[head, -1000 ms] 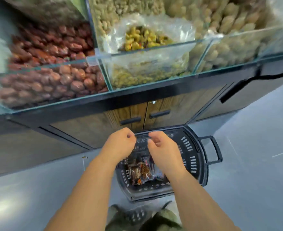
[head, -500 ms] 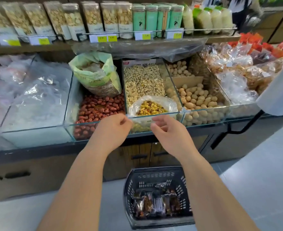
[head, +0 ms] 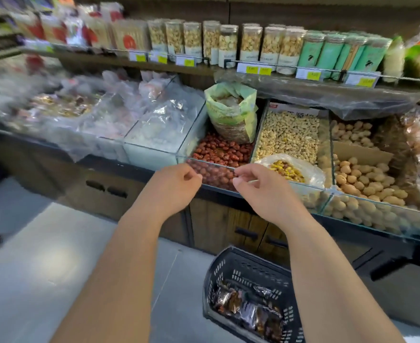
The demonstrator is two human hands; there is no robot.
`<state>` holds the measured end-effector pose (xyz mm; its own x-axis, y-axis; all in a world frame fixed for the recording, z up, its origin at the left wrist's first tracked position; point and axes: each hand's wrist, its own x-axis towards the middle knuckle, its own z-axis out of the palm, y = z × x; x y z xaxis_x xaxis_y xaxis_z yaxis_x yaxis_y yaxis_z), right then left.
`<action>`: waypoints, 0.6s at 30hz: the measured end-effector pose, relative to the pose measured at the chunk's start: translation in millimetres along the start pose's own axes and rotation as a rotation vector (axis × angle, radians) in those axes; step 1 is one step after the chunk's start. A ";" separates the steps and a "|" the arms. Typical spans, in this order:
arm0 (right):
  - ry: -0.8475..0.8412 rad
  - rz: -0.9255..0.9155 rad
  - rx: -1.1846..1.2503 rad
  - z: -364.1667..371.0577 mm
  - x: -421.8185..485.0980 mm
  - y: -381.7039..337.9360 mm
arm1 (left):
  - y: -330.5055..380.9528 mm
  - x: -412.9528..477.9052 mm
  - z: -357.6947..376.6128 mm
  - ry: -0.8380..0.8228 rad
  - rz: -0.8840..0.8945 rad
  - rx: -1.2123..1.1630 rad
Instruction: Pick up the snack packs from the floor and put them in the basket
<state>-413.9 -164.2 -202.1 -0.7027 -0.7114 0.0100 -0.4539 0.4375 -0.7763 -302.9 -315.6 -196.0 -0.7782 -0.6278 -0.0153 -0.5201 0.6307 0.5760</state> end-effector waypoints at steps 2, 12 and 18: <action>-0.064 -0.047 -0.022 16.7 0.1 -13.8 | -18.0 -14.5 -13.1 0.043 -0.055 0.004; -0.381 -0.261 -0.216 142.1 -3.4 -119.2 | -148.5 -87.1 -88.4 0.225 -0.309 -0.014; -0.460 -0.347 -0.242 270.4 -12.7 -201.8 | -267.1 -142.5 -153.3 0.349 -0.462 -0.017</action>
<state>-165.2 -392.2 -216.1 -0.2081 -0.9750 -0.0785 -0.7626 0.2120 -0.6111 0.8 -464.5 -222.4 -0.3083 -0.9513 0.0009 -0.7703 0.2502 0.5865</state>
